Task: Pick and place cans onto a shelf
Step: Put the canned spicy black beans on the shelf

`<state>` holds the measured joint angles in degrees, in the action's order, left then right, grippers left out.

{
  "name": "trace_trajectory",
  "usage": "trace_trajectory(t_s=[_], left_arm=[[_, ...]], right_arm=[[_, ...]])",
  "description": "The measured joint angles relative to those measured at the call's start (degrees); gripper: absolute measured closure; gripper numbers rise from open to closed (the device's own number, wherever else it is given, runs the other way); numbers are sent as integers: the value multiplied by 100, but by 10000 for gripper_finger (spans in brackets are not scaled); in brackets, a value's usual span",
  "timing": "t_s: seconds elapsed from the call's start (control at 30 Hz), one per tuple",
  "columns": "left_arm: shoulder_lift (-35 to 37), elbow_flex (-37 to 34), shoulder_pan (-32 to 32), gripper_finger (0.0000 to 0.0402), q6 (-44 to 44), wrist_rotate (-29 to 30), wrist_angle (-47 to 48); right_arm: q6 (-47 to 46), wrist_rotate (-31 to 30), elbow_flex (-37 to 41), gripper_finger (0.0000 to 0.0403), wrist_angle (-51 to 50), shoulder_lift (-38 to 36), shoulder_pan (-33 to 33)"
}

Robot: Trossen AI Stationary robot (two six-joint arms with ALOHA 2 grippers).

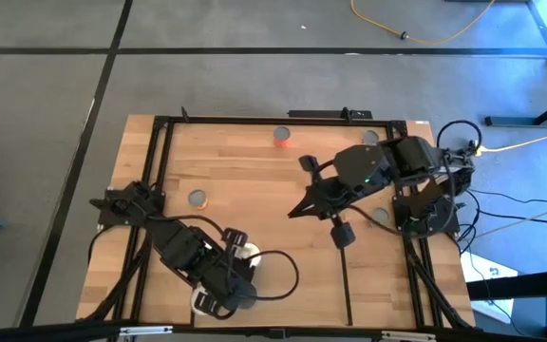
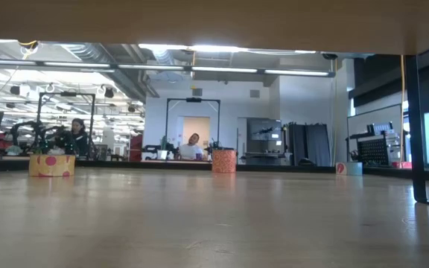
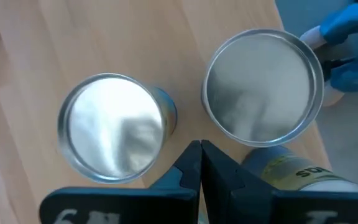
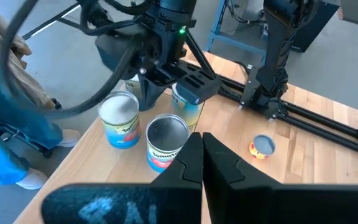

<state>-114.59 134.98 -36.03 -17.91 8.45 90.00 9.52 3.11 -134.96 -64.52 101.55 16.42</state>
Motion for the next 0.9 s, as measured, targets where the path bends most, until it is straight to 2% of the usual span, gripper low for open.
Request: trace_trajectory(t_s=[0.13,0.3,0.53,0.63,0.7,0.77,0.83,0.9], left_arm=[[149,0,2,401,-83,231,0],[547,-2,11,401,-321,1021,3],[1287,3,68,401,-1158,2434,4],[1448,7,174,401,-1414,2764,4],[1495,3,297,402,-1460,2924,3],[1549,0,419,402,-1450,3112,5],[1643,1,610,402,-1336,3121,0],[1711,2,841,402,-1306,3083,7]], right_arm=[[-15,-18,0,402,-142,-198,18],[-51,-51,0,402,-508,-421,133],[-931,-360,0,402,-1738,-675,195],[-1343,-398,0,402,-2003,-754,192],[-1576,-611,-1,402,-2260,-771,190],[-1905,-1072,0,402,-2591,-781,191],[-2147,-1581,68,402,-2527,-805,150],[-2254,-1817,79,402,-2446,-821,87]])
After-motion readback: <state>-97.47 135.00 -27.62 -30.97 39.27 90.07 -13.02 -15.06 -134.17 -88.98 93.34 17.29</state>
